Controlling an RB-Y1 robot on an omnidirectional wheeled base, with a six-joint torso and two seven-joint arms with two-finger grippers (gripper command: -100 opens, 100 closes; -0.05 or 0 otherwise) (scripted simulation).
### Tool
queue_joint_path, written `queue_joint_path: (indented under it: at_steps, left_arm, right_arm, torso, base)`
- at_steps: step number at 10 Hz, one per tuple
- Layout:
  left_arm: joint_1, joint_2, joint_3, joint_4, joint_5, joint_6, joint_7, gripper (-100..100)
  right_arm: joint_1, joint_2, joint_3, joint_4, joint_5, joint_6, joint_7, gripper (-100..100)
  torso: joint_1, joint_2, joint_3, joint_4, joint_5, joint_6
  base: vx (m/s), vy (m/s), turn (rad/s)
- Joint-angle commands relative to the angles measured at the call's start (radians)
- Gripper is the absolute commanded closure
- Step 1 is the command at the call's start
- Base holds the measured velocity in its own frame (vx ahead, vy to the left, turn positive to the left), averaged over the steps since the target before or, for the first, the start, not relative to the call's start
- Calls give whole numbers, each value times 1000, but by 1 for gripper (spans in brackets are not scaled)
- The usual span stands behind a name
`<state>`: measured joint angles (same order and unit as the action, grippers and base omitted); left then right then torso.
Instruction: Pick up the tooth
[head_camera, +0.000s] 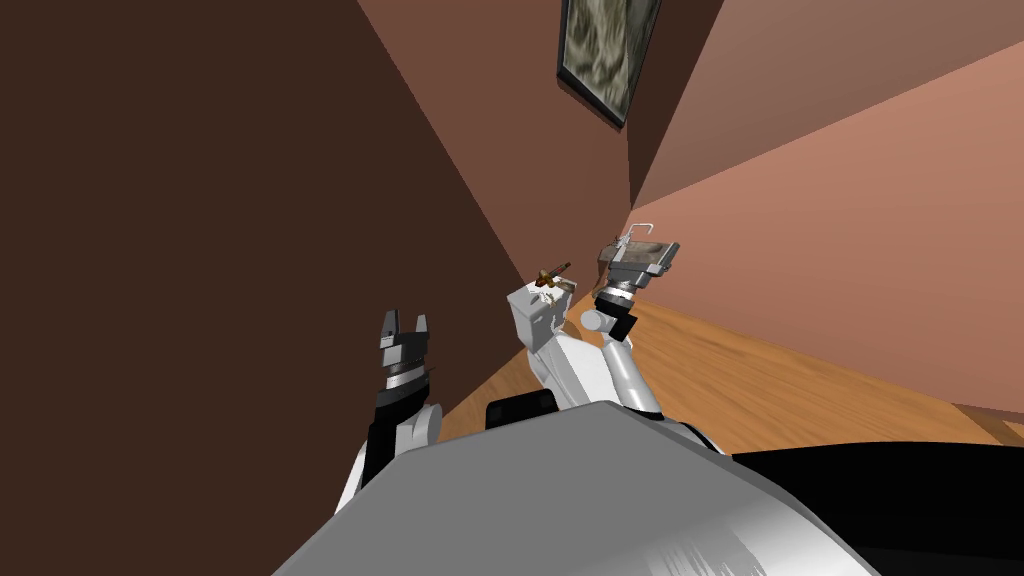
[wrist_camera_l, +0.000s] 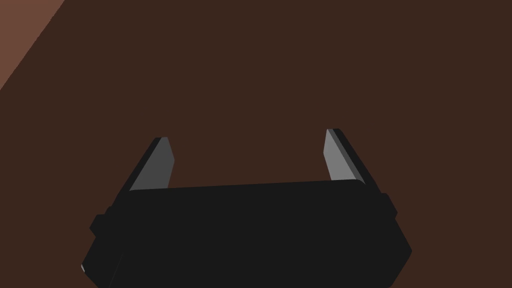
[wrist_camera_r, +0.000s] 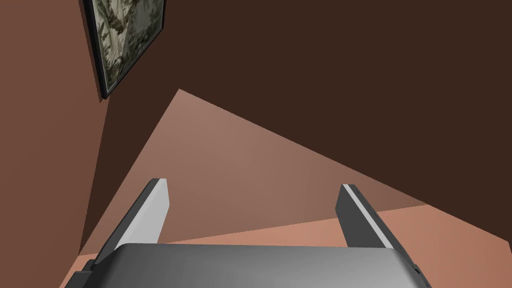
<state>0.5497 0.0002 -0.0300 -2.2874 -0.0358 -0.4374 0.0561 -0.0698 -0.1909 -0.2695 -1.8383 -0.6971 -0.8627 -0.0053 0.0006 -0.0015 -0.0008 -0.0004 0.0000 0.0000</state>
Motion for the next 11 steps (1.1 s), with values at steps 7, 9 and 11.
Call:
queue_joint_path:
  at_steps: [7, 9, 11]
  left_arm:
    - [0, 0, 0, 0, 0, 0, 0, 0]
    - [0, 0, 0, 0, 0, 0, 0, 0]
    - [0, 0, 0, 0, 0, 0, 0, 0]
  right_arm:
    - [-68, 0, -40, 65, -70, -32, 7, -100]
    - [-68, 0, -40, 65, -70, -32, 7, -100]
    - [-89, 5, -44, 80, -107, -56, 13, -100]
  torso:
    - [-1, 2, 1, 0, 0, 0]
    - [-1, 1, 1, 0, 0, 0]
    - [-1, 2, 1, 0, 0, 0]
  base:
    - [1, -2, 14]
    - [4, 4, -12]
    - [-1, -2, 28]
